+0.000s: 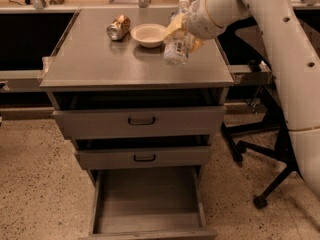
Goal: Pick blue plastic bottle from bottom drawer and place on counter
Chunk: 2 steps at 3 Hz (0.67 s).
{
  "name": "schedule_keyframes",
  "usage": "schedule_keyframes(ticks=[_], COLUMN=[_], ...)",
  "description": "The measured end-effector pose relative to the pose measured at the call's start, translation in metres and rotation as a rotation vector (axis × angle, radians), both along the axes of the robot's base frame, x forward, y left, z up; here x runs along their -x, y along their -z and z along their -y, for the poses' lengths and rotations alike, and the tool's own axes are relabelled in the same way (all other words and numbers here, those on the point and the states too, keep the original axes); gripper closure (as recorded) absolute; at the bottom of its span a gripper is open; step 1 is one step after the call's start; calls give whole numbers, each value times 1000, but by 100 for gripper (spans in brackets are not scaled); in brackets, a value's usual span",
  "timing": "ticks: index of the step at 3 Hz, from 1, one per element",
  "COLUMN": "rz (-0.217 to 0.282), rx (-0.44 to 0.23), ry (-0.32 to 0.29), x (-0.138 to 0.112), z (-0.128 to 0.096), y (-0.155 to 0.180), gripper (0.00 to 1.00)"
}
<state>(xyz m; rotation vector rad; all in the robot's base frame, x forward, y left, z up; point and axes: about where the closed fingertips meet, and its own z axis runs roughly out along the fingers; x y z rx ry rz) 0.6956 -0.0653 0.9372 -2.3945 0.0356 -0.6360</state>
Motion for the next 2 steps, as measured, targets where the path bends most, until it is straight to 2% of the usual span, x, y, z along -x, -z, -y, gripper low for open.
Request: schedule_keyframes(ticks=[1,2], rz=[-120,-161], rx=[141,270], ry=[59,100], x=[-27,-57], z=[30,46], y=[34,59], gripper=[81,58])
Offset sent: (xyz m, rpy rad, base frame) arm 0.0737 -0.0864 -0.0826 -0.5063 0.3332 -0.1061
